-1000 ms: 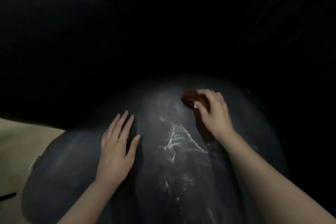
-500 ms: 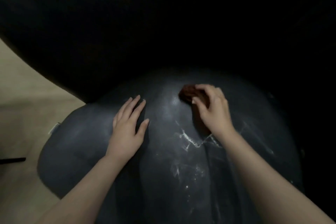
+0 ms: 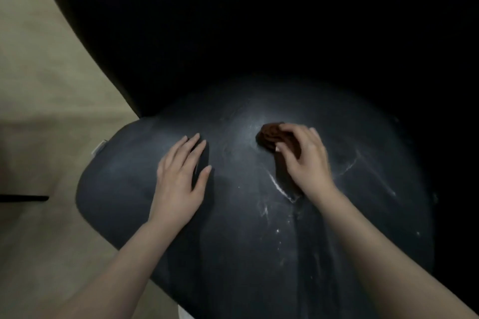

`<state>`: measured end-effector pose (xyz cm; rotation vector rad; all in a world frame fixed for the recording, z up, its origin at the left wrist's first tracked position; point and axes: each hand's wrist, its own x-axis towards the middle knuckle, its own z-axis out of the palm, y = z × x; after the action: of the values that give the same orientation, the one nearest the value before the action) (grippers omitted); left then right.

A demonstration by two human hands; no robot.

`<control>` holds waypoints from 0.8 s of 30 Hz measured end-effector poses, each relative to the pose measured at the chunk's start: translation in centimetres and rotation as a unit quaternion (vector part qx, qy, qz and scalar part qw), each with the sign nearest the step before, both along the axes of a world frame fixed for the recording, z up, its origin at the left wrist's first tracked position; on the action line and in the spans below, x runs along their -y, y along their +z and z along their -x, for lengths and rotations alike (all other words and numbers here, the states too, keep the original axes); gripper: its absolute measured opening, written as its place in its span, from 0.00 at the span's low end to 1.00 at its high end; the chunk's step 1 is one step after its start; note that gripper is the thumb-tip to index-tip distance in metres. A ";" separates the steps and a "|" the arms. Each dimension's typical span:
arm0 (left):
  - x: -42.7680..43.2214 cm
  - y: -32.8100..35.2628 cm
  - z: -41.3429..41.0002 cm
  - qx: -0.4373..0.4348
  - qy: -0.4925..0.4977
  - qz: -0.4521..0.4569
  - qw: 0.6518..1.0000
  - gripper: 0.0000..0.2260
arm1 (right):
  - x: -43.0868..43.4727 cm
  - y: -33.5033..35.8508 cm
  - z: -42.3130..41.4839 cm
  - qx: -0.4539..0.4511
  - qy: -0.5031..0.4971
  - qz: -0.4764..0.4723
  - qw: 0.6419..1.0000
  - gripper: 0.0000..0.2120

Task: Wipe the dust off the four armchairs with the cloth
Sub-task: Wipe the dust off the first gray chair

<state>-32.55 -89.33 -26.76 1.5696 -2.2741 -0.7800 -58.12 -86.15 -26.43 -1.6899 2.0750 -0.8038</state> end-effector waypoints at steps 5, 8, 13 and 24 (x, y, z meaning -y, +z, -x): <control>-1.0 -0.2 -1.5 0.005 0.015 0.024 1.000 0.18 | 0.0 -0.3 -5.2 -0.004 0.037 0.009 0.999 0.12; -1.1 -0.4 -1.7 -0.010 0.021 0.038 0.999 0.17 | -2.1 -0.1 -6.1 0.009 0.108 0.000 0.994 0.13; -1.3 -0.6 -2.3 -0.027 0.025 0.068 0.997 0.16 | -1.7 0.5 -2.5 -0.016 0.021 0.003 1.000 0.11; -1.1 -1.0 -3.7 -0.027 0.000 0.054 0.998 0.16 | -5.1 0.3 -8.4 0.000 0.141 -0.010 0.990 0.12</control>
<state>-28.84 -88.21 -27.79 1.4832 -2.2389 -0.6784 -49.67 -81.04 -26.11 -1.9150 1.7822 -0.6895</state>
